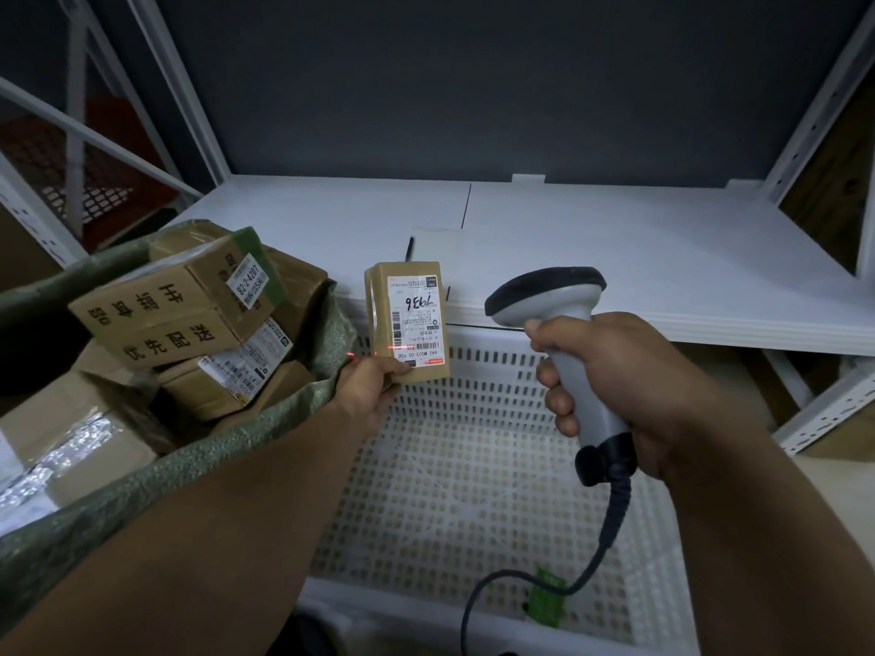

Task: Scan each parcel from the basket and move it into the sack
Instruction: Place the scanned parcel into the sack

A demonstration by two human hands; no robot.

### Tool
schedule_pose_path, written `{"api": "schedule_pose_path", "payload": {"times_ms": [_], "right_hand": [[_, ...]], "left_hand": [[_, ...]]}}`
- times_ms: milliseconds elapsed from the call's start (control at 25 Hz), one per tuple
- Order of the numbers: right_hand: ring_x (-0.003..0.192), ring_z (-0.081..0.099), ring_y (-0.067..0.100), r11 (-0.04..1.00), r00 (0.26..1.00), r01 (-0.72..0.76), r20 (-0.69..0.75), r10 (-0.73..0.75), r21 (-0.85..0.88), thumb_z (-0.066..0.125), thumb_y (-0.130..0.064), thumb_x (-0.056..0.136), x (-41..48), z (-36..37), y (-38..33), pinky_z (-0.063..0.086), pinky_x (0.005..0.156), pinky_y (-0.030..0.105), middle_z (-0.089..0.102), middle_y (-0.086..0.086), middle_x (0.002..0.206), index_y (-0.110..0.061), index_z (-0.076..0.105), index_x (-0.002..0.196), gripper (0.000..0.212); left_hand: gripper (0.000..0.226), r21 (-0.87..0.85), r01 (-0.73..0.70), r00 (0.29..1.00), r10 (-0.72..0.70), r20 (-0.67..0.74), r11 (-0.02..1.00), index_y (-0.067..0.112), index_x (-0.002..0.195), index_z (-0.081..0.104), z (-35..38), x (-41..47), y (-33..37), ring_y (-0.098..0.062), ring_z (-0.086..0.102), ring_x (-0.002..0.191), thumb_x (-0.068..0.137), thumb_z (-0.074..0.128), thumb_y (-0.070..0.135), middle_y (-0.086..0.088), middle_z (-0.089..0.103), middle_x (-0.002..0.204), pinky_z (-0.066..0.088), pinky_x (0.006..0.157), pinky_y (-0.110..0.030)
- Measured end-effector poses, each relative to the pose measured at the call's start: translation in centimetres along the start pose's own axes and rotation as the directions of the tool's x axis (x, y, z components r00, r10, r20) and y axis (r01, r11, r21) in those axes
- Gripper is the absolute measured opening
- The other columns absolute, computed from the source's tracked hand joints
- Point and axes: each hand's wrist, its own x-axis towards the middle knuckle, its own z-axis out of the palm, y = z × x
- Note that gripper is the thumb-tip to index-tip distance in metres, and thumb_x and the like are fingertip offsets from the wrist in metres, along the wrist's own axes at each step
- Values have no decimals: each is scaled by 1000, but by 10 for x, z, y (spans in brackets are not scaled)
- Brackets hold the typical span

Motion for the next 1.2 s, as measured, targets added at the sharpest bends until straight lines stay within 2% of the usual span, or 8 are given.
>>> {"api": "schedule_pose_path", "payload": {"times_ms": [200,400,600,720,920,1040,1200], "right_hand": [[46,49,17,1000,1000,9,16,-9,-4,68,-24,95,-1,0,0,42,43,28,56,9,65,-4,63,91,21],[46,49,18,1000,1000,7,15,-7,-4,68,-24,95,1,0,1,42,43,28,57,8,63,-4,63,93,21],[46,50,18,1000,1000,9,11,-9,-18,68,-24,95,2,-1,2,43,43,28,58,8,64,-3,62,93,22],[45,49,17,1000,1000,18,2,-18,4,69,-23,94,3,1,1,42,43,27,57,8,63,-4,62,92,21],[46,53,17,997,997,48,-63,-44,55,70,-22,93,14,14,1,45,44,26,61,7,63,-3,64,98,20],[48,54,17,994,994,73,-82,-67,77,69,-20,93,17,26,-1,46,46,27,62,8,64,-4,65,96,17],[48,53,15,977,987,160,-47,-154,142,65,-3,92,14,49,-10,47,46,26,57,11,69,-3,60,86,8]], "left_hand": [[23,-28,12,1000,-12,6,1000,6,95,68,3,-14,7,-21,65,87,89,49,-7,-6,71,93,54,90,-31],[24,-29,28,1000,-27,10,999,4,93,65,8,-19,8,-21,62,85,89,44,-7,-8,70,93,53,92,-33],[25,-19,22,1000,-22,9,1000,4,99,67,8,-21,9,-22,65,89,87,48,-7,-8,72,98,55,92,-34],[27,-3,19,1000,-19,14,1000,3,104,68,10,-24,10,-24,66,95,87,50,-7,-10,72,103,55,99,-37],[25,-22,41,998,-40,40,999,5,102,68,16,-45,14,-27,62,101,87,49,-3,-10,71,104,51,107,-42],[26,-74,24,999,-21,44,997,6,103,67,21,-64,22,-26,61,99,87,48,2,-10,71,98,52,104,-41],[24,-176,-43,999,41,-16,983,9,92,69,20,-98,36,-22,57,88,83,47,7,-6,69,86,47,88,-36]]}}
